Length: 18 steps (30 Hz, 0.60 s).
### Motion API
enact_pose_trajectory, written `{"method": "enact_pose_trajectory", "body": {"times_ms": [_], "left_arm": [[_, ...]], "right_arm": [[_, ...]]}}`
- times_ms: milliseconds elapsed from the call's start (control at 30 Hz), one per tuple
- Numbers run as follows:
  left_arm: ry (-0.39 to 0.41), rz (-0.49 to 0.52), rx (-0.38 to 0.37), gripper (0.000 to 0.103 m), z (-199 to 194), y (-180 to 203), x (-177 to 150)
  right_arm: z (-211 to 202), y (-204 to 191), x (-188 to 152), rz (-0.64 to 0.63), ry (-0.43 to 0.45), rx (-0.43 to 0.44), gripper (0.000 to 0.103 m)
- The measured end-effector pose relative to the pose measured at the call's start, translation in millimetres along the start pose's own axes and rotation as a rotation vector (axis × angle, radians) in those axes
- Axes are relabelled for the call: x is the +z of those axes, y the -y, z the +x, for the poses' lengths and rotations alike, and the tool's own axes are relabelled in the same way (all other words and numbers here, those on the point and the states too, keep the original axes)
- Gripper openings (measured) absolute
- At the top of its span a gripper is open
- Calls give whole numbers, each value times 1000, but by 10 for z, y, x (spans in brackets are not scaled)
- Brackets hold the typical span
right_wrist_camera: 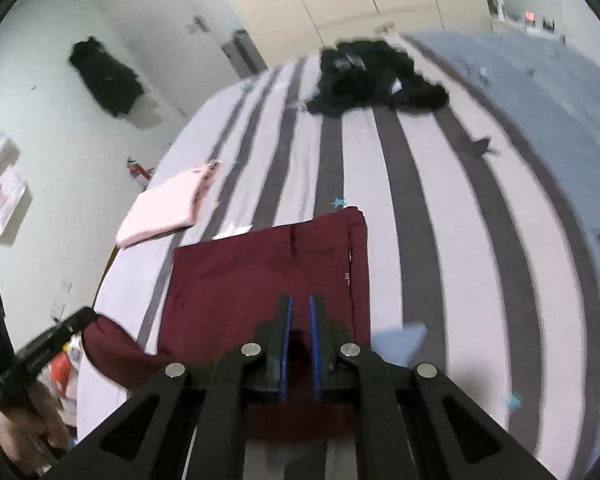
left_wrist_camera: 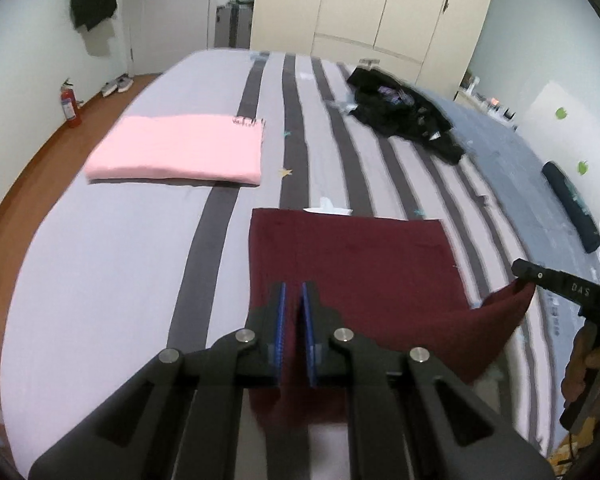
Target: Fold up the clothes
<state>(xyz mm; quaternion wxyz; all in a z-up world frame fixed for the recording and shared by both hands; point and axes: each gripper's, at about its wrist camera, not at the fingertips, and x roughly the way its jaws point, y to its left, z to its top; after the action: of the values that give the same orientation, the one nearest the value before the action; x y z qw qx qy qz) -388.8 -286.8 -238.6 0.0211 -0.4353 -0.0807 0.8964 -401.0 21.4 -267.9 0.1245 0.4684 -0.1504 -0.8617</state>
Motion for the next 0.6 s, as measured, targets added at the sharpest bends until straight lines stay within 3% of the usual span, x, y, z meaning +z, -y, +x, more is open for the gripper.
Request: {"method": "enact_pose_trajectory", "body": {"times_ms": [100,233,333,367,400,600], "left_arm": [[-42,-60,10,8,447,-95,221],[-30,-147,-19,10,434,-276,233],[11,-158,-48,29,273,-348,126],[-1,-160,-69,47,273,-355,73],[-22,-159,-89,56,300,-350,22],[-108,-87,-159,56,510,-252,-160]], "right_arm": [[382,135,223,3,-38,-12,11],[486,229,396,26,-27,0,17],[265,243,350,16,22,34,29],[168,248,277,12,28,49,36],[134,251,222,3,18,53,41],[273,351,-187,2,-116,89,41]]}}
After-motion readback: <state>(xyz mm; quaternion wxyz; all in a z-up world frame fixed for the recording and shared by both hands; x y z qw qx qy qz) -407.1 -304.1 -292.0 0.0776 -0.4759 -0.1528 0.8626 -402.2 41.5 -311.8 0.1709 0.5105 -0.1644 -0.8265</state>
